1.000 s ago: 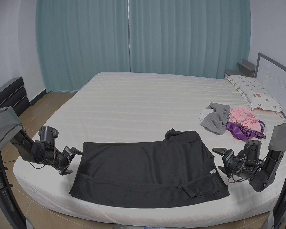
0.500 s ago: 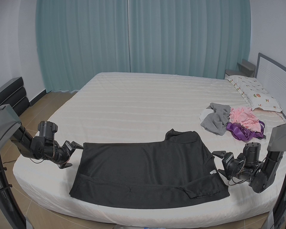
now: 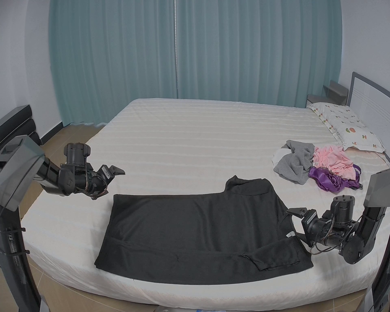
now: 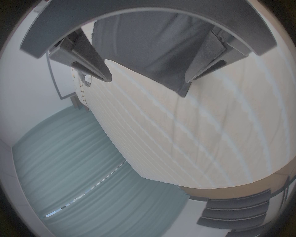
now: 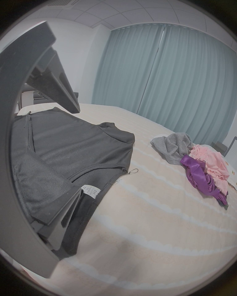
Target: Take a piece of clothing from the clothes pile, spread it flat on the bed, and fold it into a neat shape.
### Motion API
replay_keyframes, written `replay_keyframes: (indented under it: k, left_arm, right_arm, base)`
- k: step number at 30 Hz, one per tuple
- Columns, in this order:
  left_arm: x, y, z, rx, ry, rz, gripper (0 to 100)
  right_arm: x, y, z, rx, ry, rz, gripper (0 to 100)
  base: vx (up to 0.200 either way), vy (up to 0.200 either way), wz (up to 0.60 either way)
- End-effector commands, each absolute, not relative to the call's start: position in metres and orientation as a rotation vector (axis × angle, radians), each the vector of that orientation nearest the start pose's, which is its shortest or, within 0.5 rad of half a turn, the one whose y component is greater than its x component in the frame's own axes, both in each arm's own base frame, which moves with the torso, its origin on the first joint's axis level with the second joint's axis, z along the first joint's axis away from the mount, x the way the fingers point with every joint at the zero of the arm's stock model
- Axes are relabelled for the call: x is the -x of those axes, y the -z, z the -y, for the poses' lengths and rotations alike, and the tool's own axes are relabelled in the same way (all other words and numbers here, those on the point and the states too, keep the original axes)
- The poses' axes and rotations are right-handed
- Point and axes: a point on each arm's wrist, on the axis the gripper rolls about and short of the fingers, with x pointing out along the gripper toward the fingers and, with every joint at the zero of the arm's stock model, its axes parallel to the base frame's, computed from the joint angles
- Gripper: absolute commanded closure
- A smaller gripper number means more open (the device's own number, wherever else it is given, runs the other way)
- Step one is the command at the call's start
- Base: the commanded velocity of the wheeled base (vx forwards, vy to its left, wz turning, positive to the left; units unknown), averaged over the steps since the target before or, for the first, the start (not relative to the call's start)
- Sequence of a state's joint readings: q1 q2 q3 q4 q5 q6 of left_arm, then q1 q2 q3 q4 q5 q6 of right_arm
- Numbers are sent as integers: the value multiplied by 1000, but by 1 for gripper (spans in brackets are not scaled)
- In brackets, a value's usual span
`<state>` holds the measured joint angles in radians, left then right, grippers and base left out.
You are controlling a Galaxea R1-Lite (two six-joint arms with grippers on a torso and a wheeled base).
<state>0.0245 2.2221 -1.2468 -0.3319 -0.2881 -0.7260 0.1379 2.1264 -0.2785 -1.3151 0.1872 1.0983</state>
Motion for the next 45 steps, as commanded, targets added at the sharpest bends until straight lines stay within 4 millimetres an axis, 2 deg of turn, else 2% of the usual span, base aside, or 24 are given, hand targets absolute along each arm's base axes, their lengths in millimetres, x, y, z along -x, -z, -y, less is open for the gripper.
replay_keyframes:
  k: [1,7,10,28,29,45]
  left_arm:
    - [-452,-35,2,739,29,-744,0]
    - [-459,-25,1,721,14,-731,0]
    - [-460,-29,-1,705,-51,-699,0]
    - [-469,-5,-2,708,-61,-716,0]
    - [-469,-3,-3,711,-65,-720,100]
    - [-473,-3,-21,803,-136,-688,100]
  right_arm:
    - [-268,-12,-42,-1074,9,-665,0]
    - [-268,-12,-42,-1074,11,-664,0]
    - [-269,-13,-41,-1074,8,-656,0]
    - [-270,-9,-43,-1067,8,-670,0]
    - [-270,-9,-43,-1067,8,-670,0]
    - [-271,-12,-43,-1058,1,-655,0]
  base:
    - [0,0,0]
    - [0,0,0]
    - [0,0,0]
    - [0,0,0]
    - [0,0,0]
    - [0,0,0]
